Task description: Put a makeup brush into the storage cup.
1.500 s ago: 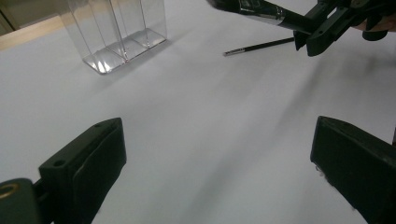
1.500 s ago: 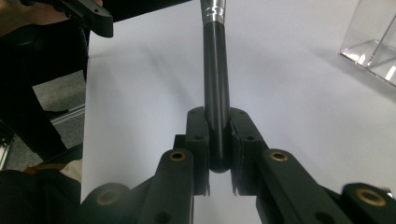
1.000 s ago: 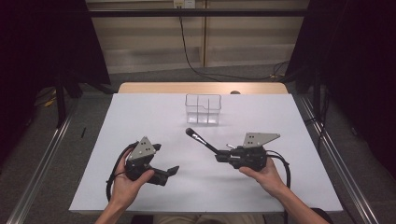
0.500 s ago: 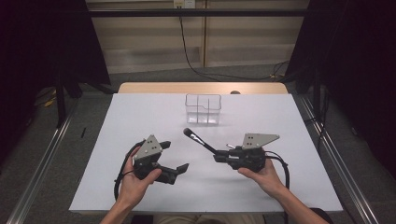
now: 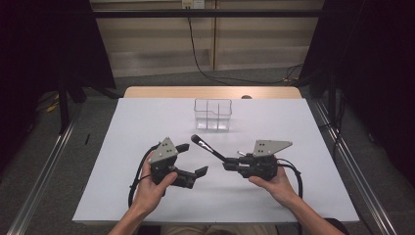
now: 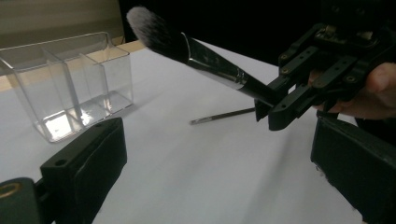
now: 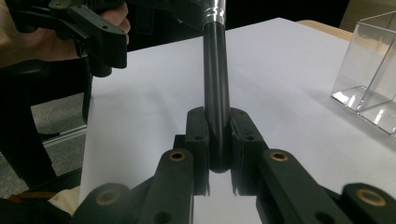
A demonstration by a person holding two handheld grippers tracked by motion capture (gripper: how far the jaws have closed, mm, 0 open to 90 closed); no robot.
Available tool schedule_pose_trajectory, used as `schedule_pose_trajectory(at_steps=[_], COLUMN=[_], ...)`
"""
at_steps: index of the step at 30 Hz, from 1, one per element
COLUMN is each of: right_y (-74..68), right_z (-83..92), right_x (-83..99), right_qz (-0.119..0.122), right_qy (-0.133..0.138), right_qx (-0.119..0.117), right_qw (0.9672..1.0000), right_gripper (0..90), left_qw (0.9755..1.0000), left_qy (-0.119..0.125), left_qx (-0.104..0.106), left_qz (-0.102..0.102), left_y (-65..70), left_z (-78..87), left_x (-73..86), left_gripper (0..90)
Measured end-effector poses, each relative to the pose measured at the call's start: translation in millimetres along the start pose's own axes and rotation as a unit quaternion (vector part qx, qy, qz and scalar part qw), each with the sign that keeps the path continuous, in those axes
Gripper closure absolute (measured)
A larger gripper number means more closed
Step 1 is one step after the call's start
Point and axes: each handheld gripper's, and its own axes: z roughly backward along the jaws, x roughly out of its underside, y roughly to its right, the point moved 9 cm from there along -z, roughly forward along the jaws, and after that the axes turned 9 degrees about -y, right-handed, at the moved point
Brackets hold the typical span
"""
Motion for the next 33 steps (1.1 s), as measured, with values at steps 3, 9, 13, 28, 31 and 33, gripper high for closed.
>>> schedule_pose_trajectory(at_steps=[3,9,13,28,31,33], right_y=[0.5,0.9,0.2,2.6,2.5,1.9], right_z=[0.1,0.9,0.2,1.1,0.8,0.6], right_x=[-0.7,-2.0,-2.1,-1.9,-1.7,-1.7], right_qz=[-0.001,0.0,0.001,-0.003,-0.002,-0.002], right_qy=[0.002,0.007,0.007,0.011,0.011,0.011], right_qx=[0.002,0.004,0.004,0.009,0.009,0.009], right_qw=[1.0,1.0,1.0,0.9999,0.9999,0.9999], right_gripper=[80.2,80.2,80.2,80.2,80.2,80.2], left_qw=[0.9999,0.9998,0.9997,0.9997,0.9995,0.9993], left_qy=[-0.005,-0.007,0.0,0.024,0.03,0.03], left_qx=[-0.001,-0.005,0.02,0.002,0.009,0.011], left_qz=[-0.01,-0.016,-0.013,-0.004,0.008,0.017], left_y=[1.3,2.9,6.7,6.7,5.1,4.0], left_z=[-4.9,-18.7,-22.6,-30.5,-30.0,-29.9], left_x=[-2.8,-6.1,-9.6,-21.5,-23.1,-23.2], left_gripper=[4.1,4.2,5.3,24.5,31.3,40.4])
